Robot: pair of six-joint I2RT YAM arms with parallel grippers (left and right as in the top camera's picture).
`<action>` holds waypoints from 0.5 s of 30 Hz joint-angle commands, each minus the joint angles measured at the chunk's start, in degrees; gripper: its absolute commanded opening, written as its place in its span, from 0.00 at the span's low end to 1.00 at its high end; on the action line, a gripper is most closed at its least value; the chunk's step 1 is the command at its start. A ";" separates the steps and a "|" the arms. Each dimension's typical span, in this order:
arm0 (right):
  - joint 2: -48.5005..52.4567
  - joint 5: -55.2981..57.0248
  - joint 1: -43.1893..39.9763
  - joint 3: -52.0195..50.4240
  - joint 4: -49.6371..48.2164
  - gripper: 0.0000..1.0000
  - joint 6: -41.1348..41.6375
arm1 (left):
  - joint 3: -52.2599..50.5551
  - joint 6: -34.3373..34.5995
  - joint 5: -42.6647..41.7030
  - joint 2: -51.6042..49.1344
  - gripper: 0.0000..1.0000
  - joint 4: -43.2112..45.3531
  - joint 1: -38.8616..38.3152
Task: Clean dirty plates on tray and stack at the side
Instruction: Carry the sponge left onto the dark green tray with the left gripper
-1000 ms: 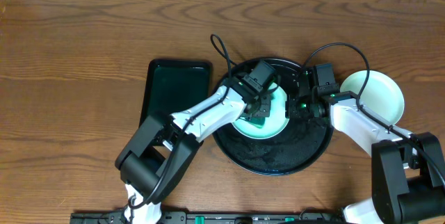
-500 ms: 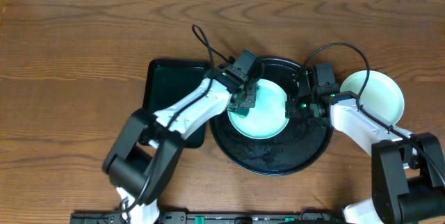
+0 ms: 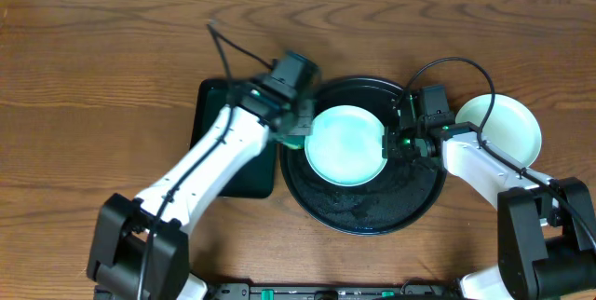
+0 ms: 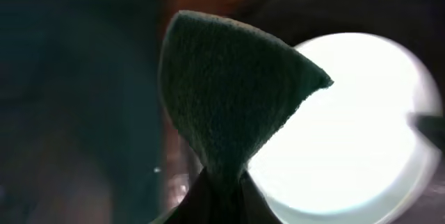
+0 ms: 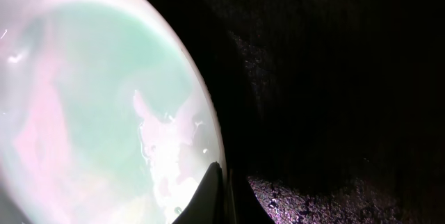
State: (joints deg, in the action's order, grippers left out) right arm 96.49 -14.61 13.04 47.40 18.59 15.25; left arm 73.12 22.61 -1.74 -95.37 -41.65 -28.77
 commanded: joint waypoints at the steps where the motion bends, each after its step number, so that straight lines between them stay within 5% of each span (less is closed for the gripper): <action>1: 0.28 -0.92 0.57 -0.37 0.00 0.01 -1.16 | -0.04 -2.93 1.38 0.11 0.08 -2.89 4.81; 15: 0.28 -0.90 0.57 -0.37 0.02 0.01 -1.16 | -4.11 -7.63 1.62 0.11 0.08 -7.69 16.28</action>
State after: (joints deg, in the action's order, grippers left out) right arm 96.49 -14.61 13.04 47.40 18.59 15.25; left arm 70.76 16.43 -1.08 -95.37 -49.54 -13.65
